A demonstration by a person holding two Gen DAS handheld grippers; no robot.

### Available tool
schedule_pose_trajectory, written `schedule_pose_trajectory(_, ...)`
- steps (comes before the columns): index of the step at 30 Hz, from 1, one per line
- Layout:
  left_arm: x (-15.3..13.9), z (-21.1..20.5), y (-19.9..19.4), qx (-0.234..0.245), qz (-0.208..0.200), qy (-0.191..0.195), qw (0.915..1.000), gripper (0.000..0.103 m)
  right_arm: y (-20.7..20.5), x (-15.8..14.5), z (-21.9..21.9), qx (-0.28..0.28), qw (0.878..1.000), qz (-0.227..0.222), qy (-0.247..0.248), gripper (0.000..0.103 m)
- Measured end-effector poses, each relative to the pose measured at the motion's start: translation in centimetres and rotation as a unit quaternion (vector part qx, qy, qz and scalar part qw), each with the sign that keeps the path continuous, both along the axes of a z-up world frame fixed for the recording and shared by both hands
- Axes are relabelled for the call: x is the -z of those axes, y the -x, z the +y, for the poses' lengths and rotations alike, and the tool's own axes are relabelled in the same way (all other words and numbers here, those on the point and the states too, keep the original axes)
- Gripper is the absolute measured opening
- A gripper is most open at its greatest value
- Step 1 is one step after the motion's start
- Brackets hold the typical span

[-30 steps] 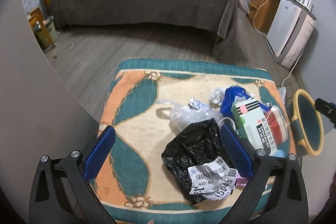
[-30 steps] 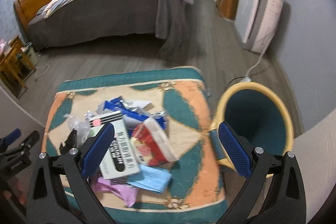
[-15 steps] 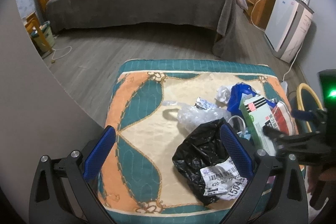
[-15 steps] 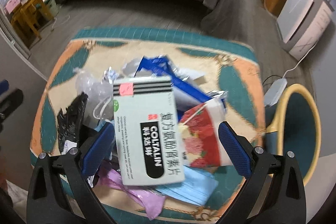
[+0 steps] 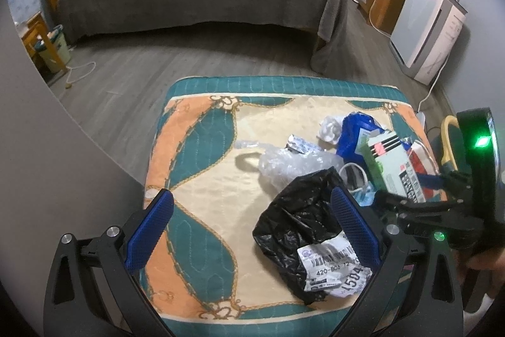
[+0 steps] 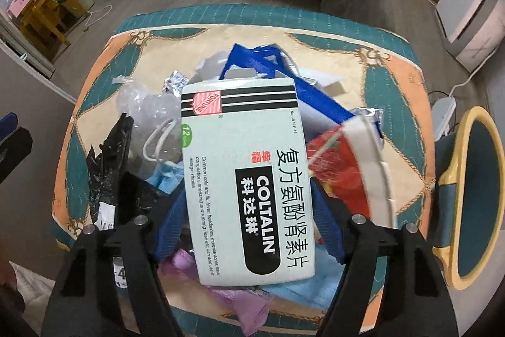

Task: Collect trash
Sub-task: 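Grasp the COLTALIN box with the right gripper while the left gripper grasps the black bag, then carry the COLTALIN box over the wastebasket with the right gripper while the left lifts the black bag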

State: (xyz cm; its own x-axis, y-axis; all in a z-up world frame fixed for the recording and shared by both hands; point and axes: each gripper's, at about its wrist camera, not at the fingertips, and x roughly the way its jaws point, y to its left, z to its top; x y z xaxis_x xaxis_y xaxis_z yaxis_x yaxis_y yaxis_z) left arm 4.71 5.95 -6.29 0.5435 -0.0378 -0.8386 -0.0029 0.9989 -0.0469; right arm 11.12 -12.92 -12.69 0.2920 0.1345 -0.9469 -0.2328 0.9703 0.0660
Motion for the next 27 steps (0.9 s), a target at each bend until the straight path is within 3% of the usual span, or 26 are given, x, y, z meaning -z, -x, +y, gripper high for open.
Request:
schedule_pose_trajectory(4, 0.5, -0.9, 0.2, 0.015, 0.007, 0.009, 0.9998, 0.099, 0.5, -2.5, -1.5, 0.033, 0.999, -0.012, -0.014, 0.072)
schedule_pose_trajectory(11, 2.7, -4.6, 0.3, 0.061, 0.042, 0.038, 0.9965, 0.097, 3.0, -8.3, -4.2, 0.044, 0.997, -0.049, 0.034, 0.072)
schedule_pose_trajectory(15, 4.2, -6.6, 0.4, 0.083, 0.063, 0.027, 0.9942, 0.091, 2.8, -7.6, -6.2, 0.073, 0.997, -0.026, -0.022, 0.072)
schedule_pose_trajectory(18, 5.1, -7.0, 0.1, 0.085, 0.086, 0.021, 0.9925, 0.054, 2.6, -7.5, -6.6, 0.070, 0.997, -0.027, -0.025, 0.072)
schedule_pose_trajectory(19, 5.3, -6.9, 0.1, 0.086, 0.090, 0.026, 0.9919, 0.051, 2.5, -7.5, -6.6, 0.065, 0.997, -0.031, -0.020, 0.072)
schedule_pose_trajectory(21, 5.3, -6.9, 0.1, 0.092, 0.090, 0.033, 0.9911, 0.031, 2.5, -7.9, -6.7, 0.058, 0.997, -0.037, -0.022, 0.072)
schedule_pose_trajectory(25, 4.3, -7.0, 0.1, 0.098, 0.062, 0.007, 0.9932, 0.008, 2.3, -9.1, -7.4, 0.055, 0.996, -0.053, -0.035, 0.072)
schedule_pose_trajectory(27, 3.5, -6.6, 0.1, 0.089, 0.045, 0.003, 0.9950, 0.006, 2.2, -9.8, -7.8, 0.056, 0.996, -0.066, -0.035, 0.072)
